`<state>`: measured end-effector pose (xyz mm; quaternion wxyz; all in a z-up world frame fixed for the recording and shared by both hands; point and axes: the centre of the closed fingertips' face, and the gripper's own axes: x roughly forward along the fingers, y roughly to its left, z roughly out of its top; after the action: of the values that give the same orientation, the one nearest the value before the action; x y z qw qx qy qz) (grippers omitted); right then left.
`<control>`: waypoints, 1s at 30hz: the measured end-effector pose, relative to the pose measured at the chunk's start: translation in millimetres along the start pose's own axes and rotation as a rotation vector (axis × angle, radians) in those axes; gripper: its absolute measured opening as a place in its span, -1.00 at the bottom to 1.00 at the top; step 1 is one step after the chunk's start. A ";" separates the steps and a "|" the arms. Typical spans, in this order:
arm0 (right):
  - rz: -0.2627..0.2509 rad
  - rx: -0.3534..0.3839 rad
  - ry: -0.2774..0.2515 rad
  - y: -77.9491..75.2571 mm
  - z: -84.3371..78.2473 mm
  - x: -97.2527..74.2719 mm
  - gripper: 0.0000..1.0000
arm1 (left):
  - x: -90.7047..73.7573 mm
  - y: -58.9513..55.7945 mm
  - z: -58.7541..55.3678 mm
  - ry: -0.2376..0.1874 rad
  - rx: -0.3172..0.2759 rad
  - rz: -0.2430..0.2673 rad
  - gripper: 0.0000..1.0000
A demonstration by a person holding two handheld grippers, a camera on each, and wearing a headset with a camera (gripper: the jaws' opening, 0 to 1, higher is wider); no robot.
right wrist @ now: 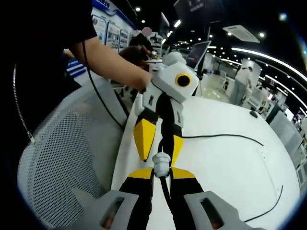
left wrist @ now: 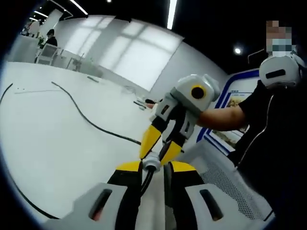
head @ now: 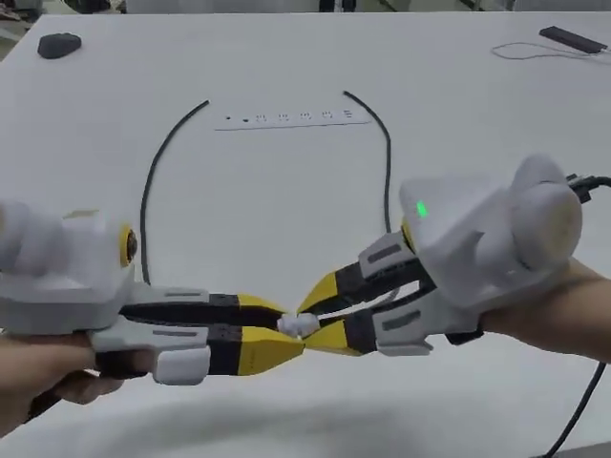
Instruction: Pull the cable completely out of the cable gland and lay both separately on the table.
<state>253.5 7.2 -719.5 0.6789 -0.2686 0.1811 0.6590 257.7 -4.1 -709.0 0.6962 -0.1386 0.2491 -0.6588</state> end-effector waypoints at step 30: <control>0.189 0.576 -0.240 9.7 17.7 -18.2 -0.84 | -3.0 -24.0 15.2 0.035 0.315 -0.067 -0.72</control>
<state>240.8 3.3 -695.8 0.6791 0.0322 0.3028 0.6679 245.3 -5.4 -683.3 0.6825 -0.0245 0.1498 -0.7149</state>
